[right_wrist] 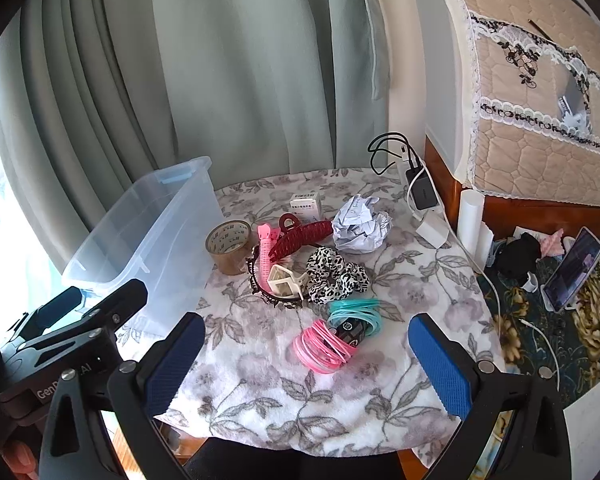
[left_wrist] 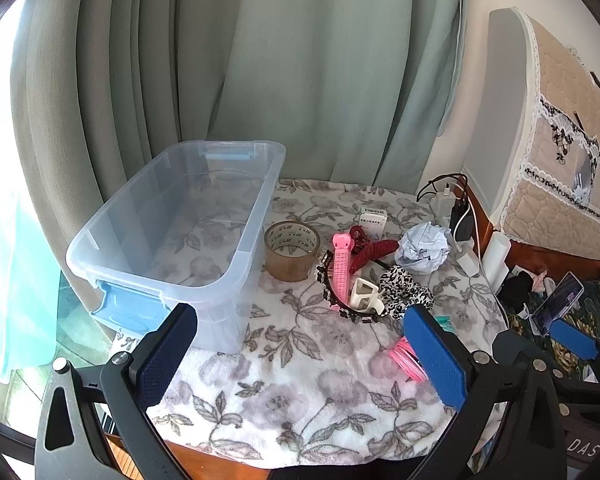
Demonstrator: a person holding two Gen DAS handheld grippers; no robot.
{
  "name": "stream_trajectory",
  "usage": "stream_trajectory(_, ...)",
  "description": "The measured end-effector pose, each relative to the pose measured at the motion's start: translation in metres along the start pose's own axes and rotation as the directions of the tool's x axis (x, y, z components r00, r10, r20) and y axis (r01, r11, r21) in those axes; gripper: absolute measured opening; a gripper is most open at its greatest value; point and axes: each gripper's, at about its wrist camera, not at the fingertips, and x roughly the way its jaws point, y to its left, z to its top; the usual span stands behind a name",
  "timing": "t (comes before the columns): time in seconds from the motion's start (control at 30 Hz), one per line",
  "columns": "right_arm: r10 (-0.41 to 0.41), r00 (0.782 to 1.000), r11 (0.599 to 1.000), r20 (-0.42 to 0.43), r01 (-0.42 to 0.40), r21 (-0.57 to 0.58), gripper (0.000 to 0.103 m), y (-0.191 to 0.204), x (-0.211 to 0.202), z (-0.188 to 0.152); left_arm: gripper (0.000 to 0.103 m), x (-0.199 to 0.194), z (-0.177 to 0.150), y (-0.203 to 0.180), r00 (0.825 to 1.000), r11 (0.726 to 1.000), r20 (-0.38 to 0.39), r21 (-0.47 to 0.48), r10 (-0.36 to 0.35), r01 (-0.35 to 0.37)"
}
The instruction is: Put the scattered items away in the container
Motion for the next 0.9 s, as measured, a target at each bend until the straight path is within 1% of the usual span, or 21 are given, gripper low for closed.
stream_trajectory(0.17,0.003,1.0,1.0,0.001,-0.003,0.001,0.103,-0.0009,-0.0007,0.0056,0.103,0.0,0.0025,0.0047,1.0,1.0,0.011,-0.017,-0.021,0.021)
stream_trajectory(0.3,0.009,1.0,1.0,0.013,-0.009,-0.001,0.103,0.0052,0.0074,-0.0006,0.103,0.0019,0.0018,0.0018,0.999,0.999,0.011,-0.026,-0.031,0.032)
stream_trajectory(0.4,0.022,1.0,1.0,0.014,-0.022,0.001,0.103,0.0044,0.0059,-0.0034,0.103,0.0007,-0.0006,0.0024,0.998,0.999,0.043,-0.027,-0.034,0.035)
stream_trajectory(0.47,0.047,0.999,0.999,0.009,-0.047,0.006,0.103,0.0011,0.0048,-0.0013,0.103,-0.0009,0.0007,0.0025,0.997,0.999,0.067,-0.028,-0.036,0.038)
stream_trajectory(0.53,0.057,0.998,0.998,0.029,-0.058,0.011,0.103,0.0004,0.0023,-0.0019,0.103,-0.0025,0.002,0.0025,0.995,0.999,0.09,-0.029,-0.039,0.041)
stream_trajectory(0.63,0.051,0.998,0.999,0.046,-0.051,-0.003,0.103,0.0017,0.0005,-0.0014,0.103,-0.0049,0.0039,0.0025,0.991,0.998,0.124,-0.03,-0.042,0.046)
stream_trajectory(0.8,0.053,0.997,0.998,0.048,-0.052,-0.02,0.103,0.0037,-0.0011,-0.0013,0.103,-0.0052,-0.0031,-0.0006,0.99,1.0,0.142,-0.012,-0.02,0.022)
stream_trajectory(0.9,0.072,0.997,0.997,0.041,-0.072,-0.012,0.103,0.0017,-0.0011,-0.001,0.103,-0.0075,-0.0035,0.0008,0.987,0.999,0.157,-0.013,-0.035,0.037)
